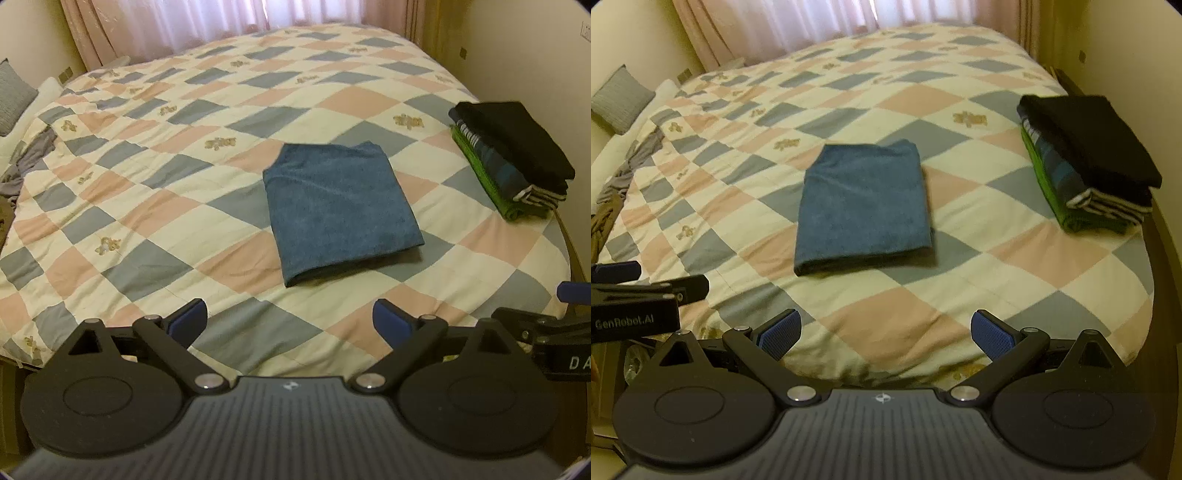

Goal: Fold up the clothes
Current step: 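Lower both tools and grasp the folded jeans from both sides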

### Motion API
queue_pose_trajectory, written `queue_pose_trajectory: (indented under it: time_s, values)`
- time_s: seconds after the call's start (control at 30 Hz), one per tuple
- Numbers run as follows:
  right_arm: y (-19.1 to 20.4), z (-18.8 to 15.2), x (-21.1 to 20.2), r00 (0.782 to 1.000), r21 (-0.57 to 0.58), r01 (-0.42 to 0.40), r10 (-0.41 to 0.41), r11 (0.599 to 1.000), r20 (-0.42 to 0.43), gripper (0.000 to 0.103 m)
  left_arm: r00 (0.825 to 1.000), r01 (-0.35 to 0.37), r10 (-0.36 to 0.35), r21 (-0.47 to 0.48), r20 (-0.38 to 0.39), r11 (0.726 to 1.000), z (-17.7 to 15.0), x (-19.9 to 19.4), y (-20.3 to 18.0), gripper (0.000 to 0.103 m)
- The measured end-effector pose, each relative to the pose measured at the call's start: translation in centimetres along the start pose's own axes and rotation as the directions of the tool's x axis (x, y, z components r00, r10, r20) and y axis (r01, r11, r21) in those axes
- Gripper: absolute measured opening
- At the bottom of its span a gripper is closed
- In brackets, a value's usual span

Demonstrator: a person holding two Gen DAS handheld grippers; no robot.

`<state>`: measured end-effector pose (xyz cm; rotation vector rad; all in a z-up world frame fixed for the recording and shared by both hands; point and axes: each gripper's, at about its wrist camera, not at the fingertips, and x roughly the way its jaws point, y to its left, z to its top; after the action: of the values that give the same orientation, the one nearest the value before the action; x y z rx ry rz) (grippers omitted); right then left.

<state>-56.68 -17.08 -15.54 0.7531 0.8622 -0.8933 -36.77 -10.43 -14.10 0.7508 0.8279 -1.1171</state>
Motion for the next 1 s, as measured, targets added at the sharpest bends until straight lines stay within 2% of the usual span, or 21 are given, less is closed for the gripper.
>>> queue_pose_trajectory:
  time_s: [0.2,0.43,0.6,0.73,0.87,0.93,1.0]
  values:
    - [-0.8,0.3,2.0,0.998,0.034,0.041,-0.039,0.999,-0.058,0.101,0.998,0.027,-0.025,0.021,-0.058,0.999,1.0,3.1,0.5,0.096]
    - [-1.3,2.6,6.3,0.990,0.062,0.075,-0.066,0.995,-0.126,0.101,0.983,0.087,-0.092,-0.036,-0.158,0.996,3.8,10.1,3.8,0.096]
    - [-1.9,6.1,10.3,0.985,0.093,0.083,-0.068,0.992,-0.160,0.100,0.951,0.174,-0.196,-0.110,-0.239,0.979,7.4,16.5,6.8,0.096]
    - [-2.6,8.6,13.5,0.984,0.143,0.076,-0.051,0.987,-0.173,0.096,0.917,0.255,-0.294,-0.173,-0.268,0.951,10.4,21.1,8.1,0.096]
    - [-3.9,9.5,16.3,0.987,0.220,0.057,-0.022,0.974,-0.159,0.095,0.863,0.373,-0.436,-0.261,-0.255,0.890,11.6,25.2,9.4,0.096]
    - [-4.9,9.6,17.6,0.991,0.260,0.017,0.018,0.965,-0.132,0.089,0.845,0.391,-0.473,-0.316,-0.248,0.864,11.5,27.3,10.2,0.096]
    - [-5.8,9.5,19.0,0.992,0.285,-0.013,0.048,0.958,-0.113,0.088,0.829,0.404,-0.510,-0.383,-0.230,0.831,11.2,29.3,11.1,0.096]
